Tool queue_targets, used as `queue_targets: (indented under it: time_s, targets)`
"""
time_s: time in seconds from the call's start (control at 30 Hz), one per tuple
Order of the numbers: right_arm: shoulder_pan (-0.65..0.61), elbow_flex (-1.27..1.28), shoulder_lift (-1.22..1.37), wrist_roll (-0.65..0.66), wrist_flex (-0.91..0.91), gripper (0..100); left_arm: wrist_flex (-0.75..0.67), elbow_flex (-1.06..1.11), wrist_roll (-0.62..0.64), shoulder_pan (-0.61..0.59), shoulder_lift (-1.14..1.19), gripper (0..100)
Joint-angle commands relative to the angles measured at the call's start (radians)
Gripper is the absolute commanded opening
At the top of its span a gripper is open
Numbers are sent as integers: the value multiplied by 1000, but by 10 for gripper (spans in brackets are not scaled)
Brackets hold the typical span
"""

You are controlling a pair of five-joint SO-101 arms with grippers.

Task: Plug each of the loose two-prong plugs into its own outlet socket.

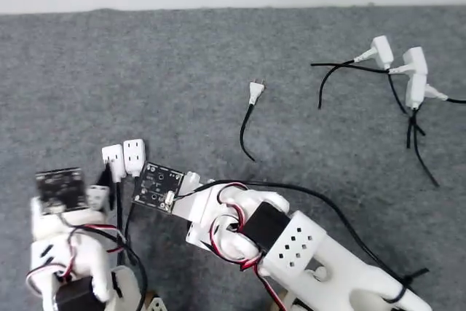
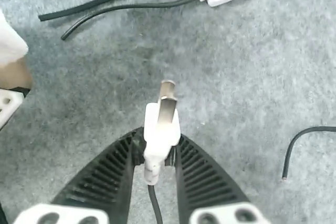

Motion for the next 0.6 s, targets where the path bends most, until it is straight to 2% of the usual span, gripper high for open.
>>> queue_targets:
  time_s: [0.0,0.13,0.43,0.57]
  targets:
    - [7,-78,-22,9,16,9,26,-12,-46,176,-18,289]
    - [7,-78,-18,9,15,9,51,-47,-109,273,-18,289]
    - [5,-84,-21,26,13,9,110,-67,-157,502,-18,289]
    - [5,-84,-24,23,13,9,115,-62,-161,548,-18,289]
